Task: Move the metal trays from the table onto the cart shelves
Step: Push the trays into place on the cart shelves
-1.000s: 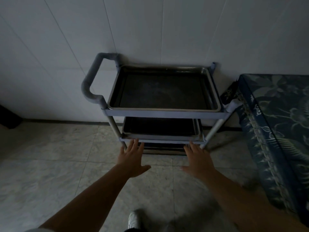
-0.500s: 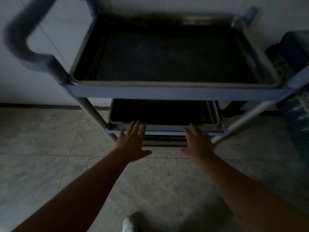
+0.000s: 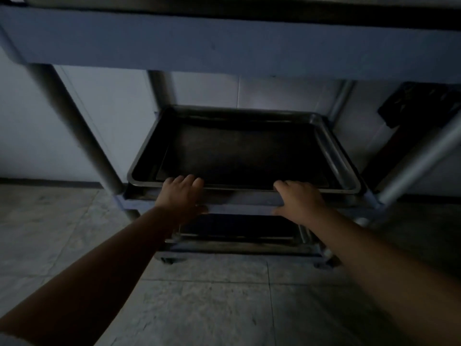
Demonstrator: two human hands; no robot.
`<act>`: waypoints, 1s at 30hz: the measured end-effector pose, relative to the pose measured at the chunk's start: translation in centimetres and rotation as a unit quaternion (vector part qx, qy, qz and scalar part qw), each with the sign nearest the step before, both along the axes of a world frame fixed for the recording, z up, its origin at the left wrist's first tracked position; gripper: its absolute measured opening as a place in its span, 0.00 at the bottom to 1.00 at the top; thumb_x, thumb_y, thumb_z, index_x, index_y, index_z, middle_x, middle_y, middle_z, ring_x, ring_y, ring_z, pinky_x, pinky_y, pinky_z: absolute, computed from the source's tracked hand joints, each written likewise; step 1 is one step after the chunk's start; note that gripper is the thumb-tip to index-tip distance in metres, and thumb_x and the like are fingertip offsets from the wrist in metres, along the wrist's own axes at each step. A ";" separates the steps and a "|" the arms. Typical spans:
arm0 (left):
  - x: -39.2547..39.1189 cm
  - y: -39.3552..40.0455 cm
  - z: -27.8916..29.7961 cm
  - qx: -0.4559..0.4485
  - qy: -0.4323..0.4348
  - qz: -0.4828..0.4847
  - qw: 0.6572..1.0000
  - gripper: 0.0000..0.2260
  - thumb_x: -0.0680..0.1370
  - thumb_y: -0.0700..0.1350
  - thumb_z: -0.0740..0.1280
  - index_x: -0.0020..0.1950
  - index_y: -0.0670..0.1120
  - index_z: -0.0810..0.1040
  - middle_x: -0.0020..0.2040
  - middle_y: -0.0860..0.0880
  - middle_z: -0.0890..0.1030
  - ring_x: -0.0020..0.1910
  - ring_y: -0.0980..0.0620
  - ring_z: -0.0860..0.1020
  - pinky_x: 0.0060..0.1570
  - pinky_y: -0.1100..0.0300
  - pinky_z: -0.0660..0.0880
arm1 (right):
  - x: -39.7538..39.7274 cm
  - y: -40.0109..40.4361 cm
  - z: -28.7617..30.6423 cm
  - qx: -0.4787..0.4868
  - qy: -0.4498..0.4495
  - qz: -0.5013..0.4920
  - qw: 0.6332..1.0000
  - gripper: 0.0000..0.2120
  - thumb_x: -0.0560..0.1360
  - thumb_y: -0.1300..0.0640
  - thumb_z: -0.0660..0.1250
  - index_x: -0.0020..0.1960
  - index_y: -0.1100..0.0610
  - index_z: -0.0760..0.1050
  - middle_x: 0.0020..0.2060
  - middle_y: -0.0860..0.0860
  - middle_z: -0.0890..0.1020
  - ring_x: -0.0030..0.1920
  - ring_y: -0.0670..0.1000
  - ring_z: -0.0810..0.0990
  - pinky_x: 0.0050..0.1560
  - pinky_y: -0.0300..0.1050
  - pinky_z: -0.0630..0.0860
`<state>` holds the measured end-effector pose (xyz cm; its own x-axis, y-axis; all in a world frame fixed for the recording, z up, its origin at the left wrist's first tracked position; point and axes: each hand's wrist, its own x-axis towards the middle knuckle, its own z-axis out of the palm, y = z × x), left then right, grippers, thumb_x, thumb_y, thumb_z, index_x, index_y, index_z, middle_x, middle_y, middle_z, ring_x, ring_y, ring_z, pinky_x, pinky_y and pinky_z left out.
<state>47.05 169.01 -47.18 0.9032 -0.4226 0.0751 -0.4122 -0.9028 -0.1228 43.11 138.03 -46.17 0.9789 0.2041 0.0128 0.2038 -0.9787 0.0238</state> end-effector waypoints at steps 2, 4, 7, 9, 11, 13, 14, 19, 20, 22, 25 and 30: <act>-0.3 -0.2 0.1 -0.007 0.000 0.013 1.000 0.28 0.70 0.65 0.71 0.62 0.50 0.72 0.59 0.49 0.77 0.59 0.44 0.76 0.54 0.50 0.69 | -0.3 0.3 0.2 0.007 -0.006 -0.008 1.000 0.23 0.68 0.38 0.70 0.54 0.51 0.70 0.47 0.49 0.78 0.43 0.52 0.77 0.35 0.44 0.64; -1.1 -0.3 0.0 -0.022 -0.007 0.025 0.999 0.24 0.71 0.64 0.71 0.60 0.51 0.72 0.58 0.50 0.78 0.59 0.45 0.77 0.52 0.51 0.69 | -1.1 0.9 0.0 0.008 -0.016 -0.017 1.000 0.19 0.71 0.41 0.69 0.52 0.53 0.71 0.47 0.50 0.79 0.43 0.52 0.77 0.36 0.44 0.65; -1.6 -0.4 -0.2 -0.048 -0.038 0.033 0.998 0.20 0.71 0.63 0.72 0.55 0.52 0.73 0.53 0.51 0.80 0.56 0.45 0.79 0.47 0.52 0.66 | -1.8 1.8 -0.4 -0.016 -0.048 -0.042 0.998 0.13 0.74 0.45 0.68 0.50 0.53 0.72 0.45 0.51 0.80 0.41 0.52 0.77 0.35 0.44 0.67; -2.2 -0.4 -0.5 -0.048 -0.046 0.037 0.997 0.18 0.71 0.62 0.72 0.51 0.52 0.74 0.50 0.51 0.81 0.53 0.45 0.80 0.43 0.53 0.64 | -2.3 2.1 -0.3 -0.029 -0.064 -0.057 0.996 0.12 0.75 0.45 0.67 0.50 0.53 0.74 0.44 0.51 0.80 0.41 0.53 0.78 0.34 0.43 0.69; -2.6 -0.5 -0.9 -0.046 -0.068 0.034 0.996 0.16 0.71 0.61 0.73 0.48 0.52 0.74 0.46 0.51 0.82 0.49 0.45 0.81 0.41 0.54 0.62 | -2.6 2.2 -0.3 -0.036 -0.071 -0.065 0.995 0.12 0.75 0.45 0.67 0.50 0.53 0.75 0.44 0.51 0.81 0.41 0.53 0.78 0.34 0.43 0.70; -2.6 -0.5 -1.2 -0.054 -0.079 0.031 0.995 0.16 0.70 0.60 0.74 0.47 0.52 0.75 0.45 0.51 0.81 0.47 0.45 0.81 0.40 0.54 0.63 | -2.7 2.2 -0.1 -0.037 -0.074 -0.071 0.994 0.13 0.75 0.44 0.67 0.50 0.53 0.75 0.43 0.50 0.80 0.40 0.53 0.78 0.34 0.43 0.69; -2.6 -0.5 -1.3 -0.057 -0.086 0.029 0.994 0.16 0.70 0.60 0.74 0.47 0.52 0.75 0.44 0.51 0.81 0.46 0.45 0.81 0.40 0.54 0.65 | -2.8 2.3 -0.1 -0.038 -0.079 -0.073 0.994 0.12 0.75 0.44 0.67 0.49 0.53 0.74 0.43 0.50 0.80 0.39 0.53 0.77 0.33 0.43 0.68; -3.2 -0.6 -1.8 -0.066 -0.113 0.038 0.991 0.16 0.71 0.59 0.74 0.49 0.51 0.75 0.45 0.49 0.81 0.46 0.43 0.80 0.44 0.51 0.69 | -3.2 2.4 -1.0 -0.035 -0.138 -0.080 0.987 0.12 0.73 0.45 0.70 0.46 0.52 0.72 0.42 0.50 0.81 0.42 0.54 0.79 0.40 0.46 0.66; -3.4 -0.7 -2.0 -0.074 -0.123 0.035 0.989 0.16 0.71 0.59 0.73 0.50 0.50 0.75 0.46 0.47 0.81 0.47 0.42 0.80 0.46 0.50 0.69 | -3.3 2.4 -1.4 -0.033 -0.151 -0.082 0.984 0.12 0.72 0.45 0.70 0.48 0.51 0.72 0.43 0.50 0.81 0.44 0.54 0.79 0.43 0.47 0.66; -3.8 -0.6 -2.6 -0.090 -0.148 0.025 0.985 0.21 0.70 0.59 0.74 0.55 0.48 0.75 0.52 0.44 0.81 0.52 0.40 0.78 0.51 0.47 0.71 | -3.4 2.4 -2.3 -0.034 -0.173 -0.080 0.981 0.20 0.71 0.45 0.71 0.58 0.50 0.70 0.50 0.51 0.82 0.51 0.55 0.79 0.49 0.50 0.68; -4.9 -0.1 -4.1 -0.110 -0.170 -0.013 0.979 0.39 0.70 0.63 0.71 0.74 0.42 0.66 0.73 0.38 0.70 0.72 0.37 0.67 0.68 0.39 0.65 | -3.9 2.5 -3.9 -0.002 -0.222 -0.070 0.972 0.42 0.66 0.44 0.74 0.73 0.52 0.59 0.68 0.55 0.73 0.67 0.58 0.70 0.60 0.57 0.65; -8.0 2.7 -11.4 -0.045 -0.137 -0.146 0.979 0.51 0.70 0.66 0.68 0.81 0.41 0.48 0.81 0.40 0.50 0.80 0.42 0.46 0.75 0.41 0.48 | -7.3 3.4 -10.7 -0.002 -0.251 0.073 0.965 0.54 0.63 0.42 0.75 0.79 0.50 0.46 0.79 0.55 0.44 0.78 0.57 0.47 0.69 0.60 0.51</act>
<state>39.09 171.69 -58.55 0.6860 -0.6402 0.3458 -0.6168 -0.7638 -0.1903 35.77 141.38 -56.88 0.8102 0.3401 0.4774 0.3014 -0.9403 0.1583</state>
